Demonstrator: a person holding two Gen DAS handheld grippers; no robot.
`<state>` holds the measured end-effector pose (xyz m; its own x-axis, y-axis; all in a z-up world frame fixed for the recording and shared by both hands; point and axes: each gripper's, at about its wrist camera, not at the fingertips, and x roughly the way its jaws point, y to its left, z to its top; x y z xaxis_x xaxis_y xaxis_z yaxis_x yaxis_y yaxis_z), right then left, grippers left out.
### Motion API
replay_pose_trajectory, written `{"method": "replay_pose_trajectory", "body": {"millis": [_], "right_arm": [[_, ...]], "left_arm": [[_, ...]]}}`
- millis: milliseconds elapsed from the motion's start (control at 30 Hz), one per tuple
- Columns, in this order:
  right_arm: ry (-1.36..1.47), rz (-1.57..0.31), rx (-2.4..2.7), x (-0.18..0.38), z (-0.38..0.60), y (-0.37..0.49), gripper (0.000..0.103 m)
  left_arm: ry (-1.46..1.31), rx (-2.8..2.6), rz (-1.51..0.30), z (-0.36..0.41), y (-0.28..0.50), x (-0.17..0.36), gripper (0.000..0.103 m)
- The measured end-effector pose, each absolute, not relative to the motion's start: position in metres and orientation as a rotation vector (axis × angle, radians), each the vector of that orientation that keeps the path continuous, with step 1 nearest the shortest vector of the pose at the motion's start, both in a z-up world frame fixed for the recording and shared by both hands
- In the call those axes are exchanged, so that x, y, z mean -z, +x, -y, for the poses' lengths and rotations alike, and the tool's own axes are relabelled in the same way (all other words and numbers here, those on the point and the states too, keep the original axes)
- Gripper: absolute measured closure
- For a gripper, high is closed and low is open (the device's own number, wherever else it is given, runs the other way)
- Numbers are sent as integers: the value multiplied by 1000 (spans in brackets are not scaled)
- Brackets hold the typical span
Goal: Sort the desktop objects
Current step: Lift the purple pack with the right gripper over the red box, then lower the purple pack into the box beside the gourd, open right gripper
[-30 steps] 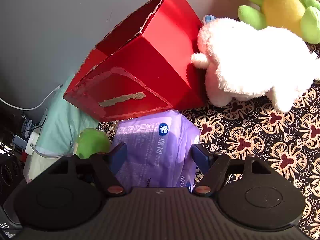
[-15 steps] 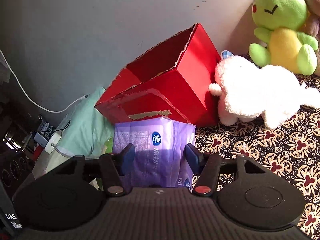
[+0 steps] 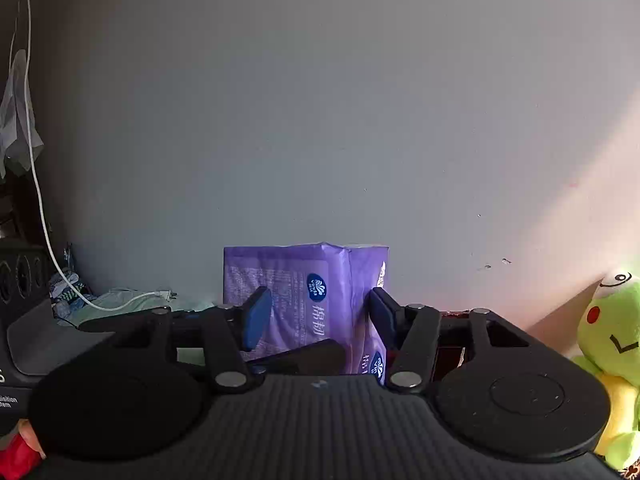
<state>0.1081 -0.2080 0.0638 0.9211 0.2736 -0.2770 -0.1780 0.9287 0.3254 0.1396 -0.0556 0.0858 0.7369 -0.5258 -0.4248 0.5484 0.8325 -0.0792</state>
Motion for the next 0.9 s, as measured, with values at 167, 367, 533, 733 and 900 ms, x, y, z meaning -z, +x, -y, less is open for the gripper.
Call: {"method": "replay_pose_trajectory", "body": {"millis": [167,367,533,733,900], "right_arm": [[304,-580,-186,-36,217,179,45],[264,-826,-81,-17,218,233,36],[257,-824,-74,-20,223,237,33],[425,-733,-95,-35,251,208,36],[394,-649,-117,-44,248,196,59]], "left_arm": [[54,587,-677,75,212,-46,8],[119,604,-854,99,254,-11,16],[166,627,-900,108,267,-4,14],[75,665,-983,89,271,9,17],[111,671,-999,95,266,14,18]]}}
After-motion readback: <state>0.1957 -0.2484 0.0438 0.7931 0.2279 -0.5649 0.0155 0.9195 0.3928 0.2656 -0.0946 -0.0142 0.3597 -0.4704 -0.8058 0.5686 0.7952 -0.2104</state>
